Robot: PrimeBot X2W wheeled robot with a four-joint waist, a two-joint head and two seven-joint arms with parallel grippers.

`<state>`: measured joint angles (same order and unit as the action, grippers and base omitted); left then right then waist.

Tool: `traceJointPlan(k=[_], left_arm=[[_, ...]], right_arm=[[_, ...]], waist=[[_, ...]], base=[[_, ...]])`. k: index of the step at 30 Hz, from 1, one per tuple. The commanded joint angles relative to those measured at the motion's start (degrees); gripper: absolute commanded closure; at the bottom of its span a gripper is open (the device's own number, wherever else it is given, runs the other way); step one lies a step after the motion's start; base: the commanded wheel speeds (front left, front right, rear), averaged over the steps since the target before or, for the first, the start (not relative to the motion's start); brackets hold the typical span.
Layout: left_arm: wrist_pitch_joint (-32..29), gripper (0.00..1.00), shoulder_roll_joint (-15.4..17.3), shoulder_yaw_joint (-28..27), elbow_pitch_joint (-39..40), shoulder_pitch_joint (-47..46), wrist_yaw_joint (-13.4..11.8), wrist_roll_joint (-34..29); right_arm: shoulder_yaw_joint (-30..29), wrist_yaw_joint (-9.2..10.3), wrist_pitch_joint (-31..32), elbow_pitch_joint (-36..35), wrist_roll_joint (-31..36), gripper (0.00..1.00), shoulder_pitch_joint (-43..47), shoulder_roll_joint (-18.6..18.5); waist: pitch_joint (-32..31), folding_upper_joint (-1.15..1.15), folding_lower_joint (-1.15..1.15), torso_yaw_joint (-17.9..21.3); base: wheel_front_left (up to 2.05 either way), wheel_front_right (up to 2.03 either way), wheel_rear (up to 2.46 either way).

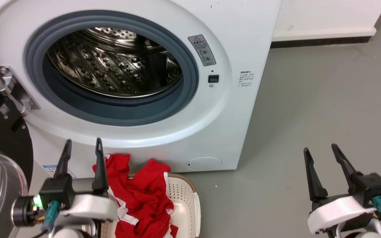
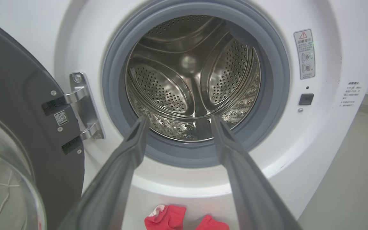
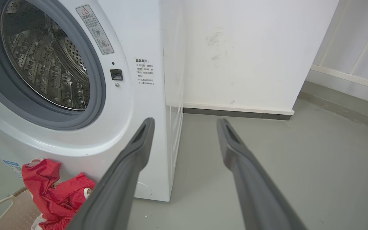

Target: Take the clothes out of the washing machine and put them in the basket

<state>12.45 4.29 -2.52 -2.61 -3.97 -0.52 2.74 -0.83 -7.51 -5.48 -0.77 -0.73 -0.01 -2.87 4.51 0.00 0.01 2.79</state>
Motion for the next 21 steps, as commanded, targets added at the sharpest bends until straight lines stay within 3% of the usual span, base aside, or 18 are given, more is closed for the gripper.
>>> traceJointPlan(k=[1,21], left_arm=[[-0.66,0.0,0.0,0.27,1.05,1.84,-0.33,-0.1],[-4.6,0.0,0.63,0.82,-0.28,6.34,0.21,2.54]], right_arm=[[0.08,0.04,0.35,-0.2,0.31,0.0,1.28,-0.02],[0.57,0.04,1.94,-3.83,0.48,0.0,5.21,-0.01]], waist=[[-0.9,0.0,-0.01,-0.48],[-4.8,0.0,-0.01,-0.33]], base=[[0.0,0.0,0.0],[0.0,0.0,0.0]])
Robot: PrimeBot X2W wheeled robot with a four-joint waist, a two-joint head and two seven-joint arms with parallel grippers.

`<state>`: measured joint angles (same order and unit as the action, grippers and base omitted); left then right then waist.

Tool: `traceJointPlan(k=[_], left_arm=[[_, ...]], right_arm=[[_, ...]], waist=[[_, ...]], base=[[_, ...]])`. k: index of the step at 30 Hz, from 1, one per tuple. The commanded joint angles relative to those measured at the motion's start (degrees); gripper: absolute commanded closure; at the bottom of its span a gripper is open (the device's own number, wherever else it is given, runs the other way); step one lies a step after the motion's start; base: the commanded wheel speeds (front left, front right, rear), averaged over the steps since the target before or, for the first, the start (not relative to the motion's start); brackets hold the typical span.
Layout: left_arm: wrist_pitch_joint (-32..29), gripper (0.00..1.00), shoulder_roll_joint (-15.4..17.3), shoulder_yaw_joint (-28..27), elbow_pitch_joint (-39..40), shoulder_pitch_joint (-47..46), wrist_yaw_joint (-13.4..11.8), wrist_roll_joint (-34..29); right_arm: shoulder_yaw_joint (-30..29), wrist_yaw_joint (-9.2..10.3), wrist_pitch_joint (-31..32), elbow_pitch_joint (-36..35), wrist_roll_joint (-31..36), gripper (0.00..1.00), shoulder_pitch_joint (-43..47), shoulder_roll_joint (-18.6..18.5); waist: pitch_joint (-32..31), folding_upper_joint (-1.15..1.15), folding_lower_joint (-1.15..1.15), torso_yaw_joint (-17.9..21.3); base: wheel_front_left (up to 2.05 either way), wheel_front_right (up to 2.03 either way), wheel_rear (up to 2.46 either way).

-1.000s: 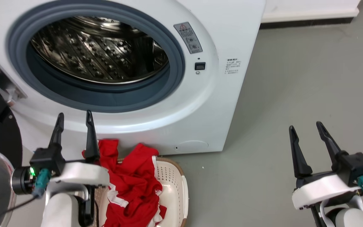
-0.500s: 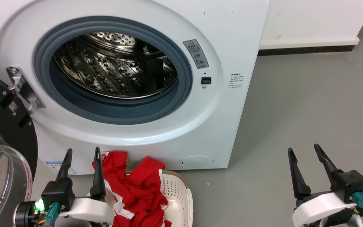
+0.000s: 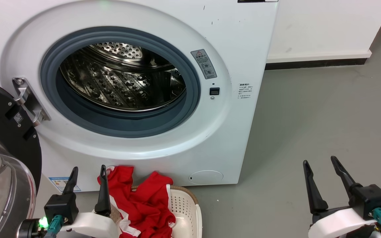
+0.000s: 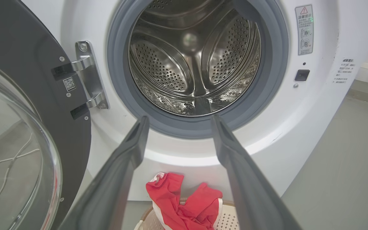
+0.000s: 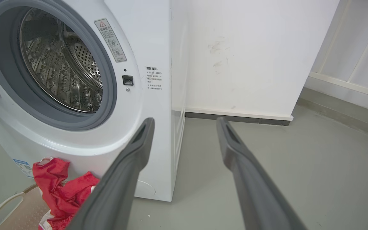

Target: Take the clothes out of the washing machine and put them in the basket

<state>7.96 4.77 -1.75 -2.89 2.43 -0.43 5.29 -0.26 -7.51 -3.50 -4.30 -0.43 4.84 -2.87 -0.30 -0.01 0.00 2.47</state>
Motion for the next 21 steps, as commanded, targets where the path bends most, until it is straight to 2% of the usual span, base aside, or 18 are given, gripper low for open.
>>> traceJointPlan(k=[1,16,17,21], left_arm=[[-0.15,0.0,0.19,0.13,0.0,-0.13,0.04,-0.01],[-0.23,0.0,1.12,0.2,0.1,-0.1,-0.56,0.71],[-0.31,1.0,0.92,0.21,0.05,-0.05,-0.55,0.58],[-1.07,1.0,0.53,-0.32,-2.1,-0.25,-0.37,2.19]], right_arm=[[-0.02,0.04,0.01,-0.48,0.11,0.0,0.42,-0.01],[0.27,0.04,-0.26,-0.1,-0.67,0.0,0.14,-0.01],[0.22,0.0,-0.07,-0.09,-0.59,1.0,0.02,0.0],[0.51,0.0,-0.14,1.18,-2.45,1.0,0.55,0.04]], waist=[[0.0,0.01,0.0,0.03],[-0.09,0.01,0.0,0.73],[-0.09,0.01,-0.01,0.74],[-0.08,0.01,-0.01,0.71]], base=[[0.0,0.0,0.0],[0.0,0.0,0.0],[0.0,0.0,0.0],[0.0,0.0,0.0]])
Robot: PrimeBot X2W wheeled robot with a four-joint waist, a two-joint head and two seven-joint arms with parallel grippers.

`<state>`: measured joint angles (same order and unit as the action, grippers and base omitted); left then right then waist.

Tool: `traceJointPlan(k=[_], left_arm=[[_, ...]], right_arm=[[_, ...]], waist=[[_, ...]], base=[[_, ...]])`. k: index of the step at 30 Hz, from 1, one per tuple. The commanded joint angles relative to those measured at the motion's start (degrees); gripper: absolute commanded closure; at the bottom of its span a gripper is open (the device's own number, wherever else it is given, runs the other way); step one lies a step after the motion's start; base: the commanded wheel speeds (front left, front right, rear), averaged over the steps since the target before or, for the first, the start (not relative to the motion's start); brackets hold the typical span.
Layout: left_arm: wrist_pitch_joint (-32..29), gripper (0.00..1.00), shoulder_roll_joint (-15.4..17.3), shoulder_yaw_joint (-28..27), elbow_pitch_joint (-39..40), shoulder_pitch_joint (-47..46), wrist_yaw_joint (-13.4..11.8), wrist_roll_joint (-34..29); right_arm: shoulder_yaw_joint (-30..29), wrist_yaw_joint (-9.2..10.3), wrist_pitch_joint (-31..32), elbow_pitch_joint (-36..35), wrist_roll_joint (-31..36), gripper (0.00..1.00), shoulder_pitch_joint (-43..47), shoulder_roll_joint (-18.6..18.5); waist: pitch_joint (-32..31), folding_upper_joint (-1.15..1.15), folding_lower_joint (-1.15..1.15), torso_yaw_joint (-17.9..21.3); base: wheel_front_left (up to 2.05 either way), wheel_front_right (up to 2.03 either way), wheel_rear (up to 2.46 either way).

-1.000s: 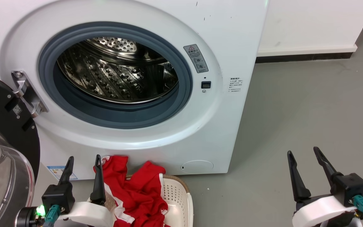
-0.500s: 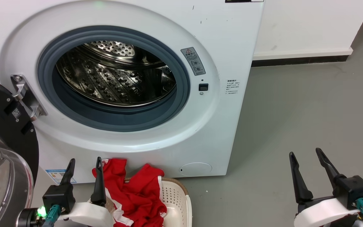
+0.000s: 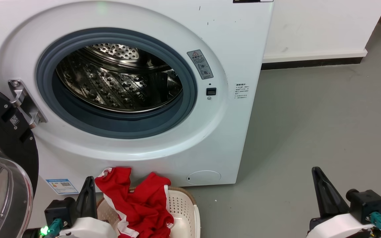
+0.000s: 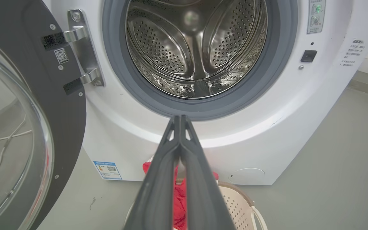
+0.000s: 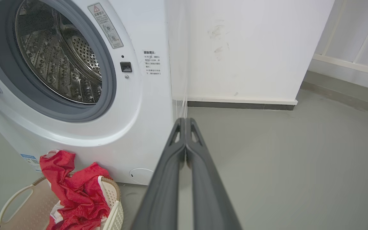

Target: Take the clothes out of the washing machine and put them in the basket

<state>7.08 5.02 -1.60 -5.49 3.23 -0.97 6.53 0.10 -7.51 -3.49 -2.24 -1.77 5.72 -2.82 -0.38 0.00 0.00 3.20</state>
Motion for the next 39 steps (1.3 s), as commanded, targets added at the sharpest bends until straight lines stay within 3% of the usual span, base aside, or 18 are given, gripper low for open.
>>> traceJointPlan(k=[1,18,39], left_arm=[[-0.57,1.0,0.25,-0.73,0.18,-1.35,0.29,2.12],[-3.24,1.0,-0.27,-1.32,-1.34,-2.95,2.13,21.08],[-6.16,1.0,-0.8,-2.31,-3.3,-4.95,4.01,39.69]], right_arm=[[0.14,0.0,-0.11,-0.77,-2.56,1.0,-0.41,-0.07],[0.07,0.01,1.04,3.24,-23.85,1.0,-3.44,-1.39],[-0.47,0.01,2.5,6.85,-44.17,1.0,-5.93,-2.07]], waist=[[0.01,0.0,0.0,-0.05],[0.08,0.0,0.0,-0.49],[0.18,0.0,0.0,-1.03]], base=[[0.0,0.0,0.0],[0.0,0.0,0.0],[0.0,0.0,0.0]])
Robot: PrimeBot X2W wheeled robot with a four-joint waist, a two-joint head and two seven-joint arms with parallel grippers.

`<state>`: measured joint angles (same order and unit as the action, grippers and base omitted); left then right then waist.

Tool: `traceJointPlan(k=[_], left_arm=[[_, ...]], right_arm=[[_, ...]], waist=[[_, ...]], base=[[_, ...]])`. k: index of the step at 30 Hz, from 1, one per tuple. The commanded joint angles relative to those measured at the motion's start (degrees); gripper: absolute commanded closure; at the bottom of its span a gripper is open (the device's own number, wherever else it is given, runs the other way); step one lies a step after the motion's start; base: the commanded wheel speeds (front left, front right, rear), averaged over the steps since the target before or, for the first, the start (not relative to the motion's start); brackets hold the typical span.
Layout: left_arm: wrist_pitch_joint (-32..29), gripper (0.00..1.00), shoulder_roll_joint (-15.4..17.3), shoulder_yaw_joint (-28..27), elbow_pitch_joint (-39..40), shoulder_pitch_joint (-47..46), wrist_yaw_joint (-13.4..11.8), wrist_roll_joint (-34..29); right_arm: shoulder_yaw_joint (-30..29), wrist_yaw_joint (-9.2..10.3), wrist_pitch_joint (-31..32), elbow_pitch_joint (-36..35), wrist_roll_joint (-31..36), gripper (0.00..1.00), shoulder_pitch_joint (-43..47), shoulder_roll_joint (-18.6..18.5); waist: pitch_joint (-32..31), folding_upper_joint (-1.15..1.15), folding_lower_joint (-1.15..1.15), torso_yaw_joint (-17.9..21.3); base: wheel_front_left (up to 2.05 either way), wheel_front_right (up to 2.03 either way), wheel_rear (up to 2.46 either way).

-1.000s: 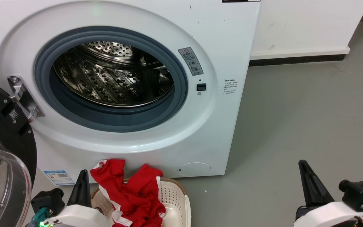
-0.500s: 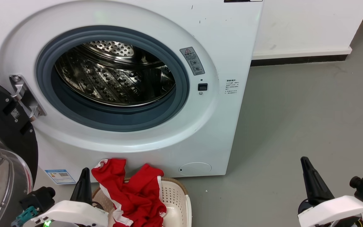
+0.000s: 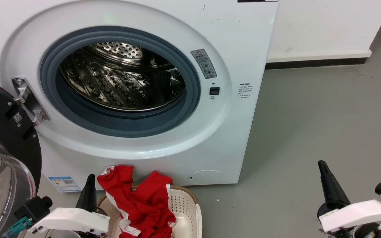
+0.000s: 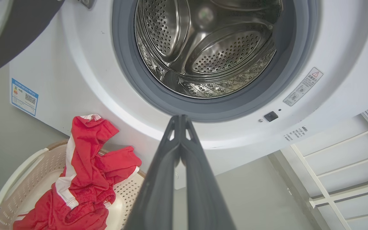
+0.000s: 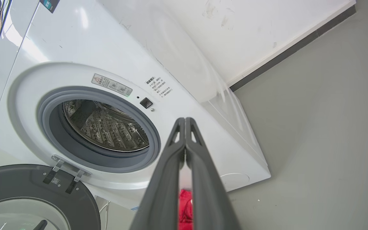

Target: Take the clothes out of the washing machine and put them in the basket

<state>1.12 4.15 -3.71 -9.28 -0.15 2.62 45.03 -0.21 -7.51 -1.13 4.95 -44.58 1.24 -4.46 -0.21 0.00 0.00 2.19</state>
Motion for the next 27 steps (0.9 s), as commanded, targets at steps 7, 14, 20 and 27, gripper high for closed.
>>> traceJointPlan(k=[7,14,20,27], left_arm=[[-1.04,1.0,-0.08,-0.53,-0.12,-2.17,0.96,6.5],[-1.87,1.0,-0.21,-0.84,-0.66,-2.71,1.44,11.47],[-2.52,1.0,-0.34,-1.09,-1.14,-3.16,1.86,15.48],[-3.17,1.0,-0.45,-1.32,-1.56,-3.55,2.21,19.28]], right_arm=[[-0.42,0.01,0.62,0.72,-7.08,1.0,-2.17,-0.55],[-0.72,0.01,1.12,1.7,-12.43,1.0,-2.89,-0.62],[-0.99,0.01,1.59,2.52,-16.69,1.0,-3.39,-0.65],[-1.27,0.02,2.09,3.27,-20.66,1.0,-3.95,-0.66]], waist=[[0.04,0.0,0.0,-0.19],[0.07,0.0,0.0,-0.37],[0.1,0.0,0.0,-0.53],[0.12,0.0,0.0,-0.68]], base=[[0.0,0.0,0.0],[0.0,0.0,0.0],[0.0,0.0,0.0],[0.0,0.0,0.0]])
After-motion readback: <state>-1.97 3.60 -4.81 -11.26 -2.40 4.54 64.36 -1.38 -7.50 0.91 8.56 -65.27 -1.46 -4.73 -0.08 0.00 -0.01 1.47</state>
